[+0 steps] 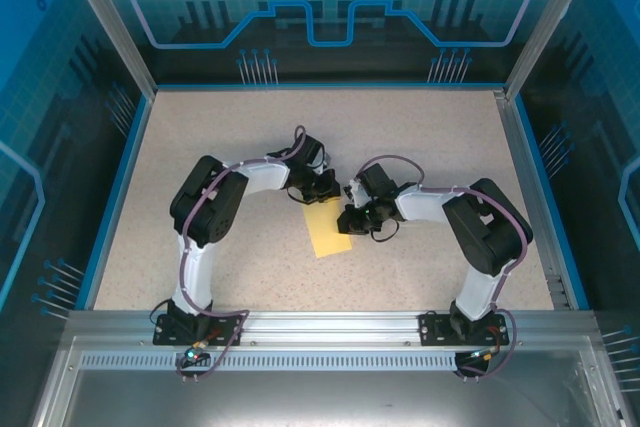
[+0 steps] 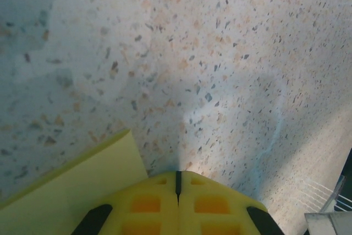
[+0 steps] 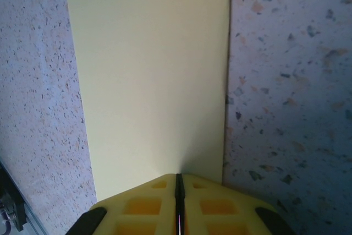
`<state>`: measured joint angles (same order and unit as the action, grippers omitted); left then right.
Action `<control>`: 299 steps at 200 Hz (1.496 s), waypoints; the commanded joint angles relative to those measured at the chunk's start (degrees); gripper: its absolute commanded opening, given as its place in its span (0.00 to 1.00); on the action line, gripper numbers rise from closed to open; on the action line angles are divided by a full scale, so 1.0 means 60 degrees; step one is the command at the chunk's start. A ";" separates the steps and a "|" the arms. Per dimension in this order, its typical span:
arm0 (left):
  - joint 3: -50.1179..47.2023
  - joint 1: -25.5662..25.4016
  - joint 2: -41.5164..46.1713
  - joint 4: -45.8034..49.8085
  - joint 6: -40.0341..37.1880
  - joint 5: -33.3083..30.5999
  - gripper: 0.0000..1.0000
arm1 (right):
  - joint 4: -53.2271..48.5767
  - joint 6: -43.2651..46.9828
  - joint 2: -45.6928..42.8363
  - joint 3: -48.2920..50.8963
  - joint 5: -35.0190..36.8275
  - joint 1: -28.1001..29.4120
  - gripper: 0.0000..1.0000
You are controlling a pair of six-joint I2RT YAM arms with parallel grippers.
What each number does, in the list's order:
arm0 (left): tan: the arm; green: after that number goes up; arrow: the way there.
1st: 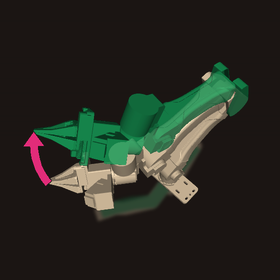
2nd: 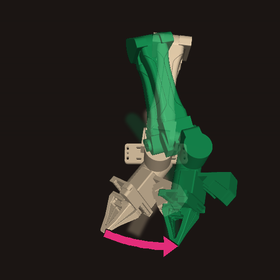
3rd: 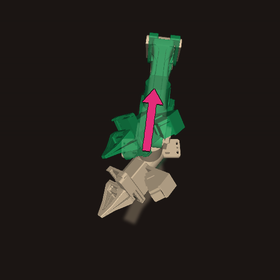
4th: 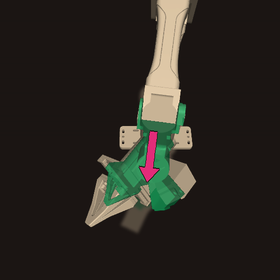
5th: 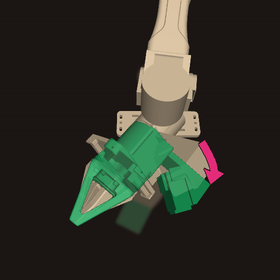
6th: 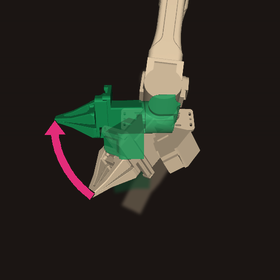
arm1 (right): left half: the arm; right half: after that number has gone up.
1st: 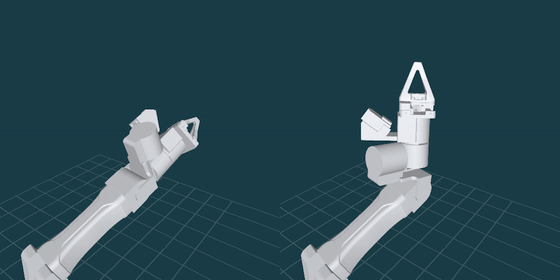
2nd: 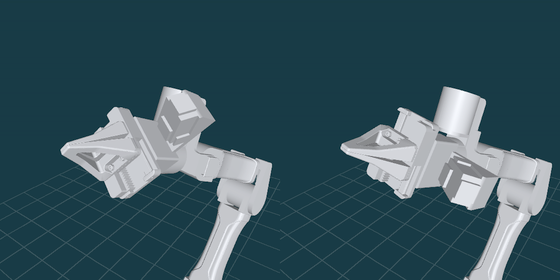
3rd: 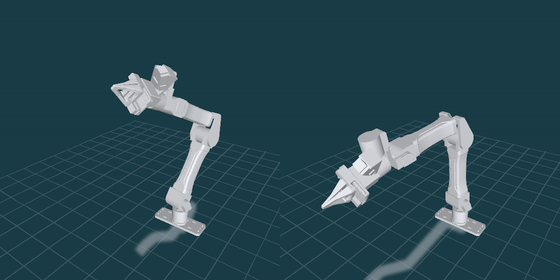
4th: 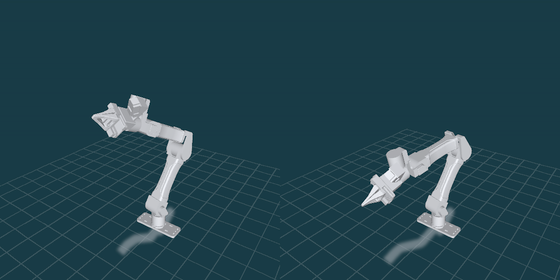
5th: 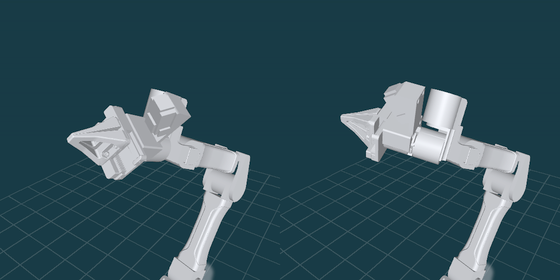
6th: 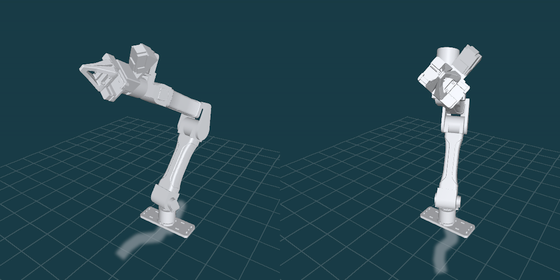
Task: Fold a paper plane with a square sheet of paper (pick it up from the middle)
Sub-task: First fold in half a square sheet of paper at the center of the table, then rotate the square sheet of paper at the center of the table.
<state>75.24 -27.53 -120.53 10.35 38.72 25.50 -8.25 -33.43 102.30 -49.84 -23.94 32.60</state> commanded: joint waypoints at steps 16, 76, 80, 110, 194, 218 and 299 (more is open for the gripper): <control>0.0586 0.0762 -0.0544 0.0165 -0.0488 -0.0939 0.01 | -0.0751 0.0014 0.0279 0.0475 0.0211 0.0180 0.10; 0.1020 0.1184 -0.0635 0.0176 -0.0710 -0.0837 0.01 | -0.0646 -0.0083 0.0239 0.0592 0.0212 0.0227 0.10; 0.1037 0.1200 -0.0639 0.0165 -0.0715 -0.0836 0.01 | -0.0646 -0.0083 0.0241 0.0590 0.0211 0.0229 0.10; 0.1017 0.1292 -0.0195 0.0189 -0.0723 -0.0791 0.02 | -0.0546 -0.0238 0.0000 0.0499 0.0142 0.0316 0.10; -0.2770 0.1667 0.3998 0.0619 0.0400 -0.2073 0.42 | -0.1780 -0.0988 -0.1438 -0.0171 0.1708 0.1485 0.27; -0.3899 0.1797 0.5125 0.0900 0.0816 -0.2349 0.52 | -0.2609 -0.0626 -0.1303 -0.0562 0.2565 0.2038 0.27; -0.5567 0.1827 0.6945 0.1493 0.1519 -0.2782 0.65 | -0.2588 -0.1168 -0.0281 -0.0932 0.3495 0.2916 0.25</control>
<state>43.13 -16.86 -80.49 17.32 46.39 10.15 -22.55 -39.68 98.76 -53.93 -5.50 49.25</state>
